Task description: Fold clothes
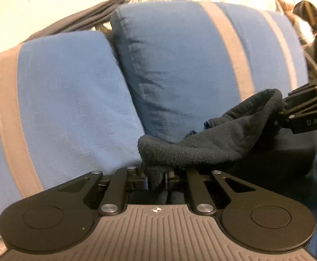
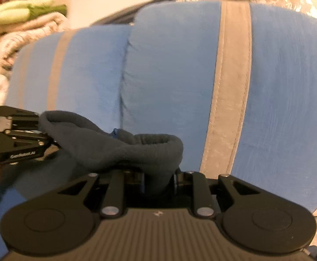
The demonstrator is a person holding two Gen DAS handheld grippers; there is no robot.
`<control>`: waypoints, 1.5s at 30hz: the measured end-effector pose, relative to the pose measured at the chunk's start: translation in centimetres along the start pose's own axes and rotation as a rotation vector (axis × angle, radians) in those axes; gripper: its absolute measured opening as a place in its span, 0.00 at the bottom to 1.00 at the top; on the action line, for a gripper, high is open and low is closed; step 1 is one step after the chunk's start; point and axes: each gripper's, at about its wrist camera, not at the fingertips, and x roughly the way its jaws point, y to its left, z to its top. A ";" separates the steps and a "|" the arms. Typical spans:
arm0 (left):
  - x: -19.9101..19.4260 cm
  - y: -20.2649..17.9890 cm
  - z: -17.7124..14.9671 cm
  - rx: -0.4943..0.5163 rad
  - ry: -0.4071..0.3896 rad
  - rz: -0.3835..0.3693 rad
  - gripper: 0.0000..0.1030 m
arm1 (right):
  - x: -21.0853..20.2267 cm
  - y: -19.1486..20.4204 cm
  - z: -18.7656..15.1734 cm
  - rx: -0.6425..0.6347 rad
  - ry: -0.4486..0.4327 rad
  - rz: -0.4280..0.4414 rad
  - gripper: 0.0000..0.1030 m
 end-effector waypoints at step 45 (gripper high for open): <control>-2.1 14.3 -11.8 -0.148 0.305 -0.175 0.73 | -9.0 -12.4 -3.2 0.090 0.014 -0.303 0.96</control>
